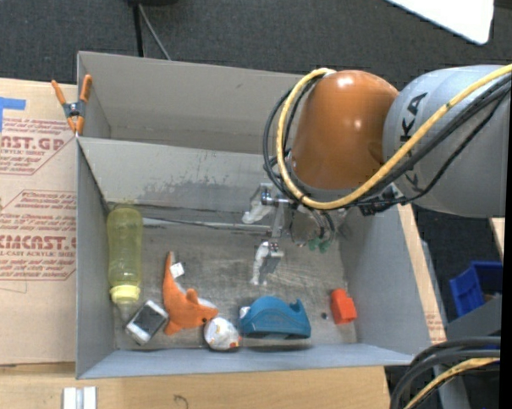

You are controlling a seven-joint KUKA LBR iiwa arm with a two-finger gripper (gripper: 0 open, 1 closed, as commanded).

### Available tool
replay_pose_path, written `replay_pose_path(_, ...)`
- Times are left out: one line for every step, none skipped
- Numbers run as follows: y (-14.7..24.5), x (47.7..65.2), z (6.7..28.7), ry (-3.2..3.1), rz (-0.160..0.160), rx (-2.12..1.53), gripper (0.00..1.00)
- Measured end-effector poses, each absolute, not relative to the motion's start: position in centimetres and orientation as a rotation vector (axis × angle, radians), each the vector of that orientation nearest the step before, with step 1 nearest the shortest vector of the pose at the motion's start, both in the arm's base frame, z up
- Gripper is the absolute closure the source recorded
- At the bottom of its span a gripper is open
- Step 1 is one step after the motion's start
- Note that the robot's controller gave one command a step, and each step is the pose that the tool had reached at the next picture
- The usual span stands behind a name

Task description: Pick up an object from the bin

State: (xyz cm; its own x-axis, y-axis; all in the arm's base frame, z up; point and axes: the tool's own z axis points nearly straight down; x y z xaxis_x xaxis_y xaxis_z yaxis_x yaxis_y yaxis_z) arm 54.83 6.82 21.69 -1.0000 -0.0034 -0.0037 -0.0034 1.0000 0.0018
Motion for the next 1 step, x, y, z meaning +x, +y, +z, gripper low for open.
replay_pose_path(9.15,59.43,19.52,3.115,0.002,-0.386,1.00)
